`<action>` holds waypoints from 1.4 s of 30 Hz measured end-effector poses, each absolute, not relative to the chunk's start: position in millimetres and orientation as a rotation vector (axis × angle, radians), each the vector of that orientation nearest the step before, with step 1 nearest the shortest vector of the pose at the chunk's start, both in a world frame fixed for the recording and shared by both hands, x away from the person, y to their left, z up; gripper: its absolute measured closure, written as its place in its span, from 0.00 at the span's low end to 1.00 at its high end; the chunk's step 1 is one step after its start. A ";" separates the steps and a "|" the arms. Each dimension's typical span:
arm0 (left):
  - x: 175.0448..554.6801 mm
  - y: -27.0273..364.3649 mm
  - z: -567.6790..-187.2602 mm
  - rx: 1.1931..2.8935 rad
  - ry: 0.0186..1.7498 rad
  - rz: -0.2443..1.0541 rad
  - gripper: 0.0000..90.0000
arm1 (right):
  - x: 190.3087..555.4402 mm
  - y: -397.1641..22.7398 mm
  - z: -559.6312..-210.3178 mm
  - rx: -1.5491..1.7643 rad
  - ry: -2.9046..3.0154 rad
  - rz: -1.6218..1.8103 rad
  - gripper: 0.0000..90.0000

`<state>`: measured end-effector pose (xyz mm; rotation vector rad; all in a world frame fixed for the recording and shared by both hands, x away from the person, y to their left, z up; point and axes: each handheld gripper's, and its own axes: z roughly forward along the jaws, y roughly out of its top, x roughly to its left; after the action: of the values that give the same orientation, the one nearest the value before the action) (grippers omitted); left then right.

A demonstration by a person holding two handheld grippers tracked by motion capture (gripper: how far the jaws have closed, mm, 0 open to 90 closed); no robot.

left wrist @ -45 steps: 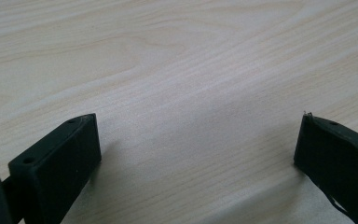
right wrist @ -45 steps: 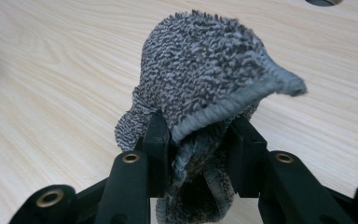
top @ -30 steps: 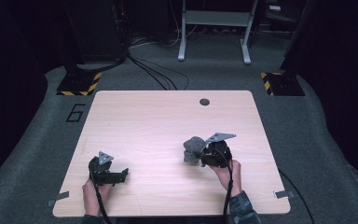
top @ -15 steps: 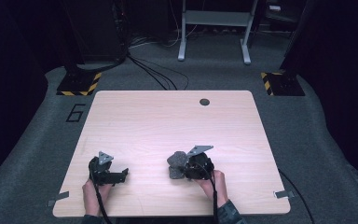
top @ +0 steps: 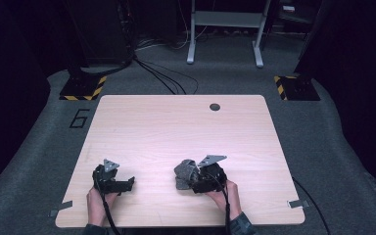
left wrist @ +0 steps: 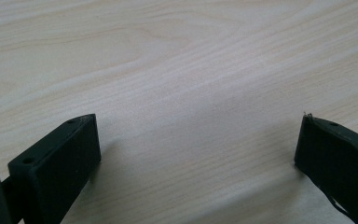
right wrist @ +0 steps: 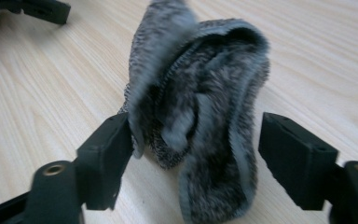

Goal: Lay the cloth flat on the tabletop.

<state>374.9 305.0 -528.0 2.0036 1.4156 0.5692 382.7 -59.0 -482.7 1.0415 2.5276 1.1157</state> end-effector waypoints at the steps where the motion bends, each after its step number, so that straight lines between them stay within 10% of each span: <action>1: 374.3 303.5 -528.3 1.986 1.413 0.567 0.00 | 380.8 -61.9 -480.7 1.052 2.522 1.123 0.25; 42: 360.7 144.2 -460.5 2.015 0.888 0.433 0.02 | 388.8 -86.2 -464.8 1.076 2.422 1.093 0.46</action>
<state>360.7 144.2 -460.5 2.0148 0.8879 0.4335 388.8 -86.2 -464.8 1.0756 2.4216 1.0934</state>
